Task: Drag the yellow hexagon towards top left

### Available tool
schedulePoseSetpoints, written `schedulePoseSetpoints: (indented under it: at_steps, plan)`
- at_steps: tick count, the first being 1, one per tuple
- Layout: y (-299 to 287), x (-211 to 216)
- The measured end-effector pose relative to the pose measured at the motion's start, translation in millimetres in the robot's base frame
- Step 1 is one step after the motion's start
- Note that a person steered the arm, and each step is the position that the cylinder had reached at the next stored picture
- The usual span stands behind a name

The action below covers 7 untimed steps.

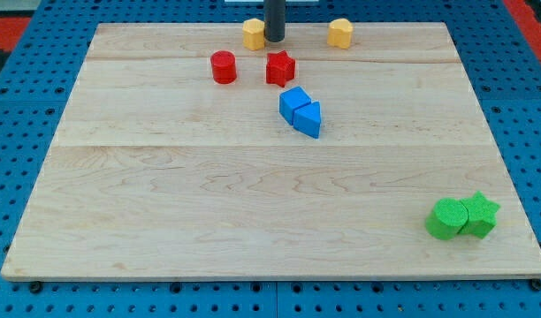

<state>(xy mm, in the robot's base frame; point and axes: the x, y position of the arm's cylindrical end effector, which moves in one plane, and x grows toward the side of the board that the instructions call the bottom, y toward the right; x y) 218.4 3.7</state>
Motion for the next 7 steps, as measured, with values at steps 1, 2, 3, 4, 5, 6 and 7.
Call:
schedulePoseSetpoints:
  at_steps: [1, 2, 3, 4, 5, 6, 7]
  plan:
    - [-12.1, 0.0]
    - [-17.6, -11.0]
    - [-25.5, -16.3]
    - [-27.4, -16.3]
    - [-57.1, -16.4]
    - [-100.4, -16.6]
    - [-145.4, -16.8]
